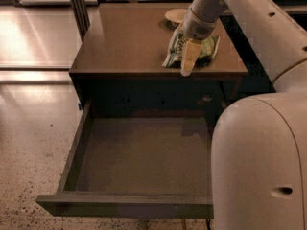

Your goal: Place green jalapeno chip bag into top drawer

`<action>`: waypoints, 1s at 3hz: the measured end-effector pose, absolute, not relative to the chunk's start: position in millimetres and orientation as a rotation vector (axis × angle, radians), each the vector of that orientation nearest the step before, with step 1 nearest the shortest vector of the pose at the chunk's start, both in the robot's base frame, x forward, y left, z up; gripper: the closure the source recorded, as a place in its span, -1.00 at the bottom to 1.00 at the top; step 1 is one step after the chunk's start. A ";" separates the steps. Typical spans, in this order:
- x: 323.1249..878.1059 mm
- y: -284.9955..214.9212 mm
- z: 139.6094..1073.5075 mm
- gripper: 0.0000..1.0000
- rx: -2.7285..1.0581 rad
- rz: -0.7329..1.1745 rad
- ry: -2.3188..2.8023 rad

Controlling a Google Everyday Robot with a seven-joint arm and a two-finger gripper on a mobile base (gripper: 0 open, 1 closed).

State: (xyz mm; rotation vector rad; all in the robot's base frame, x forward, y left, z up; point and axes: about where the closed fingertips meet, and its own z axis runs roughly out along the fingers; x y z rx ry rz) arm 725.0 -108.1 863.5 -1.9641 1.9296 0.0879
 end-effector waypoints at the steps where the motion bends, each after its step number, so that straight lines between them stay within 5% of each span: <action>1: 730.7 -112.2 860.1 -1.00 -1.946 0.056 1.953; 3: 737.3 -130.5 865.5 -1.00 -1.890 -0.022 2.011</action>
Offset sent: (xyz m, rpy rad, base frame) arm 0.0134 -0.0500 0.0170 -0.0931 -0.0744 -0.1795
